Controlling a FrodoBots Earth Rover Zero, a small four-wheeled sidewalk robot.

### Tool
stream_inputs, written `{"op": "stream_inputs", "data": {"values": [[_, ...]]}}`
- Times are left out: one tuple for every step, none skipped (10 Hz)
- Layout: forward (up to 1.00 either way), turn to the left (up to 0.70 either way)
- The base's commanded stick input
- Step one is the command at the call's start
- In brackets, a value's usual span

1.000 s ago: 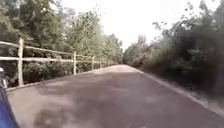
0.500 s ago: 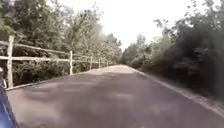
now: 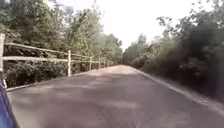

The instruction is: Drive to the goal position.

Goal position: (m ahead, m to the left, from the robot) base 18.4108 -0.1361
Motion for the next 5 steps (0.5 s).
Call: {"op": "stream_inputs", "data": {"values": [[0.7,0.0],[0.7,0.0],[0.7,0.0],[0.7,0.0],[0.7,0.0]]}}
